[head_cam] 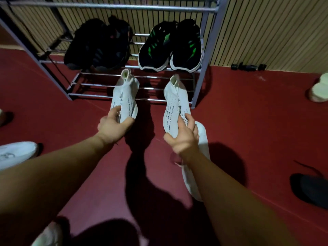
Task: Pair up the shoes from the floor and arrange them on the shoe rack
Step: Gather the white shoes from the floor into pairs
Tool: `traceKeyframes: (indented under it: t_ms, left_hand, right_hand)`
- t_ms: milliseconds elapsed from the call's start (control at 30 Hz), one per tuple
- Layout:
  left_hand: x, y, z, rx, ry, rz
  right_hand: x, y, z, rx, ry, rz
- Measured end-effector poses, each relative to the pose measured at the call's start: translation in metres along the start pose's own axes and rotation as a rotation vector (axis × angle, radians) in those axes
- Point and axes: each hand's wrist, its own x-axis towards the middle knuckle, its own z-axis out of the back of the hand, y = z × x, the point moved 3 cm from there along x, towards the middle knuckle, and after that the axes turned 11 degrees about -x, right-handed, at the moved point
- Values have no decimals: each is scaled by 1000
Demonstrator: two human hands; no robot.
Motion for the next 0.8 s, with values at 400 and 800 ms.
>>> traceKeyframes:
  t_ms: [400,800]
  left_hand:
    - [135,-23,-56,152,12,-191]
    - [168,-20,-113,445,310,-365]
  right_hand:
    - [136,29,-28,-134,-156,-28]
    - [152,-17,-47,-315,-387,62]
